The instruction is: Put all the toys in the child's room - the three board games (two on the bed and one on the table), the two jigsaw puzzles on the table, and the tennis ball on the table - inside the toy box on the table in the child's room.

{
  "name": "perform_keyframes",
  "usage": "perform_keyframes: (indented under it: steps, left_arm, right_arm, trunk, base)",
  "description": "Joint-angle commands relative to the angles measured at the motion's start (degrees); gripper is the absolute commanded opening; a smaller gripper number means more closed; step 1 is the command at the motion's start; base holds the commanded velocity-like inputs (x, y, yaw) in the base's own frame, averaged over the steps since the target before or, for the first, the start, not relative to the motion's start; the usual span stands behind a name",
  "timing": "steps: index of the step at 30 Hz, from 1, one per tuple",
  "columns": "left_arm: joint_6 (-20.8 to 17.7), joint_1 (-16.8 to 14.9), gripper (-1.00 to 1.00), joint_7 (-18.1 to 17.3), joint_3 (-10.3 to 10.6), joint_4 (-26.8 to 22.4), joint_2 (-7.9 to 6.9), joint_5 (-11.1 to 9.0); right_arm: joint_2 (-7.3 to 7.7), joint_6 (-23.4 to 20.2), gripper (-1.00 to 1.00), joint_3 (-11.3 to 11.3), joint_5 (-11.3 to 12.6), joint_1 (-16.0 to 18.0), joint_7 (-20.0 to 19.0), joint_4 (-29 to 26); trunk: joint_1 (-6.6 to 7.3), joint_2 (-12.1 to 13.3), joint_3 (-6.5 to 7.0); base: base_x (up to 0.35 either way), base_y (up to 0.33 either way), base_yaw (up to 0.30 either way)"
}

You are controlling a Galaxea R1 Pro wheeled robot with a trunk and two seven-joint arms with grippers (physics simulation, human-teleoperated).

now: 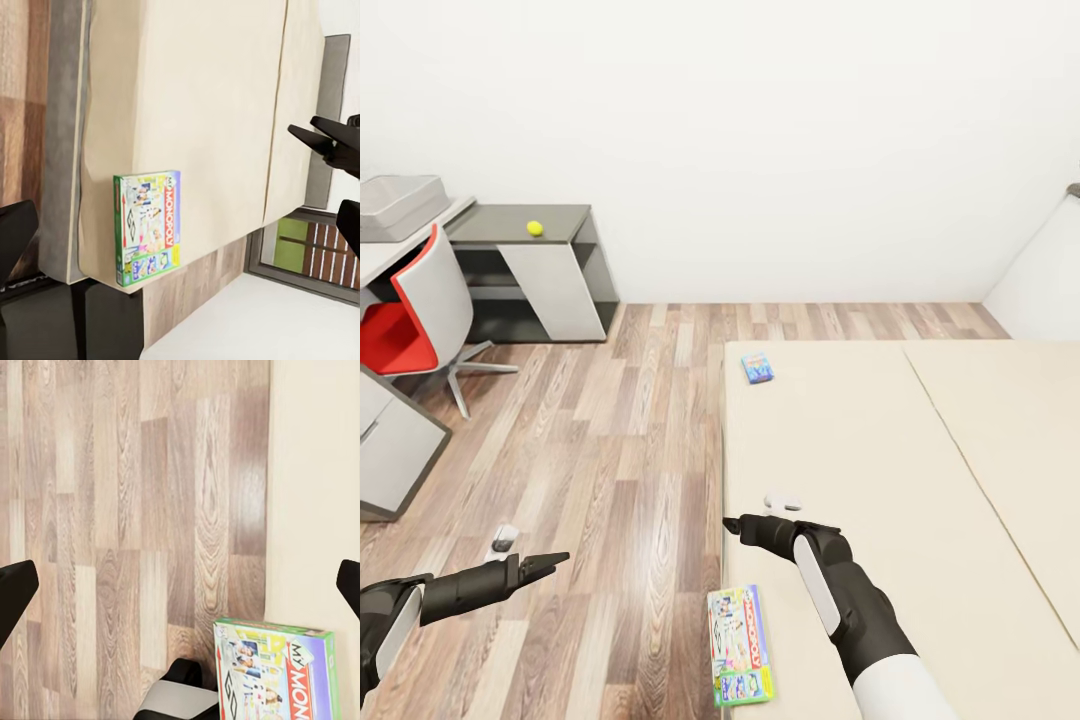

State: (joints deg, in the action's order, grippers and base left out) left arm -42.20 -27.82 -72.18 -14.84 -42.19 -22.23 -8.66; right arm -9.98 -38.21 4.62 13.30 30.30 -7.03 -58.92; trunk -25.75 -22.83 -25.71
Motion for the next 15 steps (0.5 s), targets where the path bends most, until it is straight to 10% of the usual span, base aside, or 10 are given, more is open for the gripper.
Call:
perform_keyframes:
  steps: [1, 15]
  left_arm:
    - [-0.5, 0.0, 1.0, -0.1, 0.0, 0.0, -0.01, -0.2]
    - [-0.5, 0.0, 1.0, -0.1, 0.0, 0.0, 0.07, -0.1]
  right_arm:
    - [-0.02, -0.3, 1.0, -0.1, -0.1, 0.0, -0.2, -0.1]
    - [-0.02, -0.2, 1.0, -0.1, -0.1, 0.0, -0.2, -0.1]
  trunk:
    - [-0.03, -0.1, 0.01]
    - [-0.03, -0.1, 1.34]
  base:
    - [0.0, 0.0, 0.0]
    - [0.0, 0.0, 0.046]
